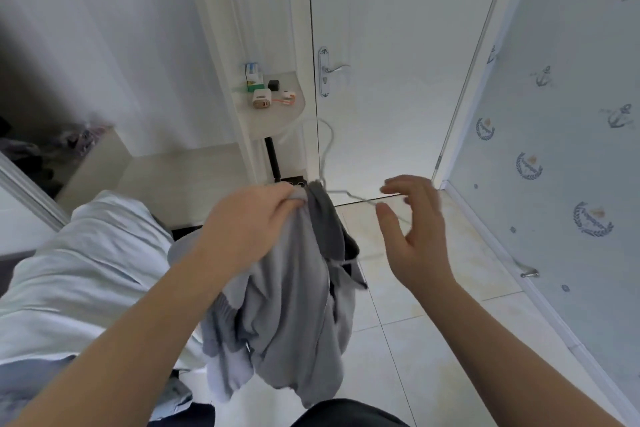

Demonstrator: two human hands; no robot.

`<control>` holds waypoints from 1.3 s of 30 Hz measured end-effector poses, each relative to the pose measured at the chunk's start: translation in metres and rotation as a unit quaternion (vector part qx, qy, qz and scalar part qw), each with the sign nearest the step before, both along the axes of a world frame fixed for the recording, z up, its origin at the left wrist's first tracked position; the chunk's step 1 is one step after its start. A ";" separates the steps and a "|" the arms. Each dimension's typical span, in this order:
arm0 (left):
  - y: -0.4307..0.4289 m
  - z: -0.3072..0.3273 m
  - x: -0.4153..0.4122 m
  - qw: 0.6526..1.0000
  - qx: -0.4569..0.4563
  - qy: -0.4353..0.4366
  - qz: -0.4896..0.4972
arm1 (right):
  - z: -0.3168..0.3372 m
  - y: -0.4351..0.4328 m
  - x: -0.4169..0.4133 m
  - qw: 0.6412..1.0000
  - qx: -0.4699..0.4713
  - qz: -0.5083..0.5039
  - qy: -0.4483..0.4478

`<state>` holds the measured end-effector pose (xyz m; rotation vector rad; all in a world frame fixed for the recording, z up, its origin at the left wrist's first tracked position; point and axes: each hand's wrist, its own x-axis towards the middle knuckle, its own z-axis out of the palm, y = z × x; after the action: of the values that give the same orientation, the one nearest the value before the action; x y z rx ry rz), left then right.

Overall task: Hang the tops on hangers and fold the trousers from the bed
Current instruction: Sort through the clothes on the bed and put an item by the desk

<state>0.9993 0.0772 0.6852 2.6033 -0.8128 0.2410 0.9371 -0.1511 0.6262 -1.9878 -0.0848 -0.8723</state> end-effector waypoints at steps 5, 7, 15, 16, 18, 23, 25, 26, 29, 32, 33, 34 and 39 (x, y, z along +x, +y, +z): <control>0.007 -0.010 -0.014 0.981 -0.180 -0.030 0.067 | -0.027 0.026 -0.007 0.972 -0.001 0.169 0.163; 0.005 -0.013 -0.021 0.973 -0.214 -0.028 0.080 | -0.030 0.034 0.001 0.948 0.006 0.224 0.227; 0.016 -0.036 -0.037 0.939 -0.307 0.034 0.152 | -0.044 0.041 -0.004 0.934 0.020 0.265 0.240; 0.016 -0.038 -0.040 0.937 -0.319 0.040 0.139 | -0.049 0.042 -0.004 0.909 -0.001 0.293 0.295; 0.016 -0.040 -0.043 0.934 -0.334 0.045 0.115 | -0.065 0.041 -0.002 0.861 -0.060 0.324 0.387; 0.039 -0.043 -0.044 0.939 -0.329 0.040 0.095 | -0.103 0.017 0.007 0.847 -0.285 0.245 0.377; 0.049 -0.047 -0.046 0.945 -0.311 0.047 0.090 | -0.106 0.000 0.011 0.841 -0.381 0.202 0.328; 0.054 -0.050 -0.047 0.945 -0.308 0.060 0.092 | -0.106 -0.008 0.014 0.833 -0.421 0.185 0.308; 0.066 -0.054 -0.051 0.946 -0.303 0.081 0.086 | -0.100 -0.031 0.019 0.829 -0.476 0.145 0.256; 0.081 -0.052 -0.052 0.960 -0.258 0.062 0.086 | -0.093 -0.050 0.025 0.833 -0.489 0.112 0.234; 0.085 -0.051 -0.052 0.963 -0.243 0.066 0.091 | -0.090 -0.056 0.028 0.836 -0.481 0.104 0.242; 0.089 -0.051 -0.052 0.965 -0.233 0.074 0.094 | -0.086 -0.061 0.031 0.844 -0.467 0.101 0.244; 0.093 -0.045 -0.052 0.973 -0.194 0.083 0.092 | -0.044 -0.065 0.034 0.907 -0.300 0.155 0.252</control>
<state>0.9476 0.1698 0.6398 2.2895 -0.4173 0.2062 0.9716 -0.2159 0.5822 -2.6173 -0.3982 -0.0989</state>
